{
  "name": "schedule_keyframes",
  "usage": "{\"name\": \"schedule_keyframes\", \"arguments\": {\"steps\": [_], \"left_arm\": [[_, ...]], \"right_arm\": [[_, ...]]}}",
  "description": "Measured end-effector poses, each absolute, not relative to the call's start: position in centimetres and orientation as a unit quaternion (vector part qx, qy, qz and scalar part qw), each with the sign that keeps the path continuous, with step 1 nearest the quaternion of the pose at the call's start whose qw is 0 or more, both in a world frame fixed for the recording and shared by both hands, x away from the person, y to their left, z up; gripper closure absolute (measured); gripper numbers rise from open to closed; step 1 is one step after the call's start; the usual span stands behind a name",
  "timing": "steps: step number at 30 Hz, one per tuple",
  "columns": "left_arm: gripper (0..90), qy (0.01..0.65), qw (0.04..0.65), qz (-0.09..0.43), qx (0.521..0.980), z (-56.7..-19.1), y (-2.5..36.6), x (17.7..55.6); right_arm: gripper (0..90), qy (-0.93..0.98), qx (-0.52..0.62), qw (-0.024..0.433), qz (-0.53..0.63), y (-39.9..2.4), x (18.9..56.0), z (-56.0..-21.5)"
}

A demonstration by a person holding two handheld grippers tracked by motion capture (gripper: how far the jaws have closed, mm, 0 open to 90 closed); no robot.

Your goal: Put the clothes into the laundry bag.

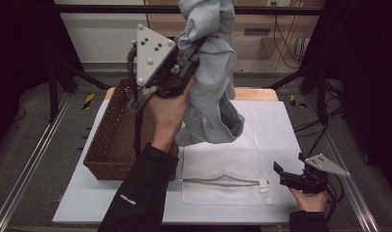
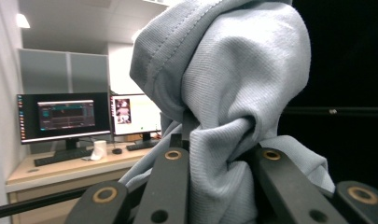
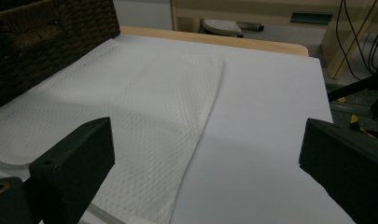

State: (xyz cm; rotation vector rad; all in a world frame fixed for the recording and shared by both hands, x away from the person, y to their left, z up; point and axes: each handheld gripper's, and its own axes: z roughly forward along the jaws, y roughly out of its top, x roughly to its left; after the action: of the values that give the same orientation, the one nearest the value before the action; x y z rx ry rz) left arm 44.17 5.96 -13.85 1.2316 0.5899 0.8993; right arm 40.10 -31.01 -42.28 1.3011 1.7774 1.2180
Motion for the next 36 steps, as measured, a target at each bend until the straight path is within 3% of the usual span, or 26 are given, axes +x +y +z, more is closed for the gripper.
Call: {"name": "schedule_keyframes", "arguments": {"steps": [8, 18, 24, 29, 36], "left_arm": [[80.4, 0.251, 0.674, 0.372, 0.587, -17.6, 2.6, 45.1], [79.7, 0.263, 0.633, 0.314, 0.657, -26.2, -1.3, 46.8], [78.9, 0.29, 0.59, 0.265, 0.706, -33.9, -2.8, 47.9], [76.9, 0.294, 0.564, 0.245, 0.732, -37.1, -3.3, 48.2], [52.3, 0.299, 0.487, 0.236, 0.786, -41.2, -3.5, 48.3]], "right_arm": [[4.8, 0.67, 0.495, 0.302, 0.464, -31.3, 40.0, -42.2], [6.3, 0.674, 0.497, 0.294, 0.461, -31.4, 40.1, -42.5], [7.8, 0.674, 0.494, 0.3, 0.46, -31.5, 40.1, -42.6], [7.8, 0.676, 0.495, 0.299, 0.457, -31.4, 40.1, -42.7], [7.5, 0.674, 0.497, 0.294, 0.461, -31.3, 40.1, -42.7]]}}
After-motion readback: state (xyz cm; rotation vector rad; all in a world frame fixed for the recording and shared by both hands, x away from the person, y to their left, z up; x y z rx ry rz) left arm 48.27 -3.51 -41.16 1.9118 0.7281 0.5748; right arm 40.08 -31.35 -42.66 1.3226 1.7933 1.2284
